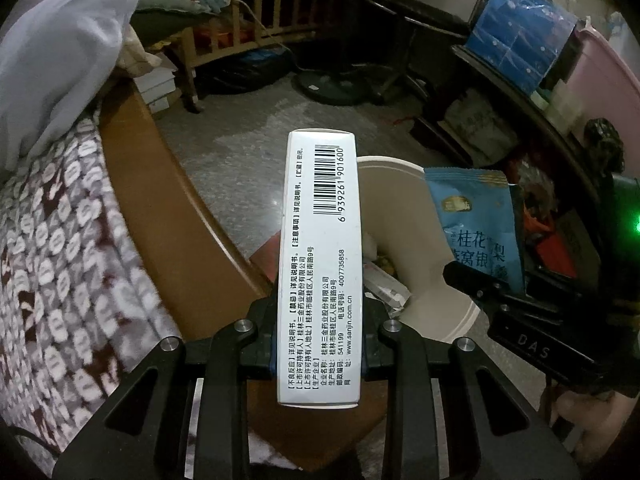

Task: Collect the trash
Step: 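Carry the box and blue wrapper over the bucket and open both tools to drop them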

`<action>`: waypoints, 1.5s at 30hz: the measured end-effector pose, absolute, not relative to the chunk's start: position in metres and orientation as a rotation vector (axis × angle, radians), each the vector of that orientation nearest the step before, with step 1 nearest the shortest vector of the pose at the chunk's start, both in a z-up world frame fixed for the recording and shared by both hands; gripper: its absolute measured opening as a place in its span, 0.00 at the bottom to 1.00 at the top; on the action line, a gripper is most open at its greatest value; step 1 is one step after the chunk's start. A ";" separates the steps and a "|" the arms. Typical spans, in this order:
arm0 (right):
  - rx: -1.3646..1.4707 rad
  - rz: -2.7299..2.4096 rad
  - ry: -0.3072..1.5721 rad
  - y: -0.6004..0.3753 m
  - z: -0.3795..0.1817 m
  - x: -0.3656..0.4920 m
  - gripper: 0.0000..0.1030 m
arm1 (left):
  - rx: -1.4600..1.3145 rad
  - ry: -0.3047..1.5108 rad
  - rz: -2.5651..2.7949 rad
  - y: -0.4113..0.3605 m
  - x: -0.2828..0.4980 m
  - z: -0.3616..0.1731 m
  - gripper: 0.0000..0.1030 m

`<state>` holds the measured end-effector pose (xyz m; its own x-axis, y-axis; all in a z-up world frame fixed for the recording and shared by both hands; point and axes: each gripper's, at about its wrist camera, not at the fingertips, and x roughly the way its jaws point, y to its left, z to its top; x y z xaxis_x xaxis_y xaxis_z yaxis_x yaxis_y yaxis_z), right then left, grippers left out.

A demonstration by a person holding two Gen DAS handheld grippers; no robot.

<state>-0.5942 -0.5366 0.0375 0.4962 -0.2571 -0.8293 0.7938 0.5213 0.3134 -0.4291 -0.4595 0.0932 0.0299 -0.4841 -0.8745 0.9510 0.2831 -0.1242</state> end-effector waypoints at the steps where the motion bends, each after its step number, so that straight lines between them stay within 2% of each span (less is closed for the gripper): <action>1: 0.779 -0.726 0.808 -0.539 0.036 -0.596 0.31 | 0.597 0.999 -1.213 -0.461 -0.430 0.092 0.24; 26: 0.846 -0.776 0.810 -0.551 0.022 -0.608 0.31 | 0.626 1.004 -1.231 -0.481 -0.437 0.079 0.24; 30: 0.857 -0.785 0.790 -0.552 0.022 -0.612 0.44 | 0.604 1.019 -1.264 -0.481 -0.438 0.078 0.25; 31: 0.861 -0.787 0.780 -0.552 0.023 -0.613 0.44 | 0.599 1.020 -1.272 -0.480 -0.438 0.078 0.28; 34: 0.873 -0.801 0.759 -0.553 0.025 -0.617 0.48 | 0.562 1.032 -1.296 -0.476 -0.437 0.079 0.57; 36: 0.877 -0.809 0.744 -0.550 0.029 -0.619 0.54 | 0.537 1.022 -1.298 -0.471 -0.436 0.083 0.59; 45: 0.712 -0.872 0.686 -0.511 0.063 -0.611 0.54 | 0.591 0.825 -1.204 -0.432 -0.441 0.115 0.59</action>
<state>-0.6111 -0.5109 0.0631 0.4690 -0.4296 -0.7717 0.8511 0.4532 0.2650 -0.4410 -0.4319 0.1146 0.1377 -0.5674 -0.8119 0.9620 0.2718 -0.0268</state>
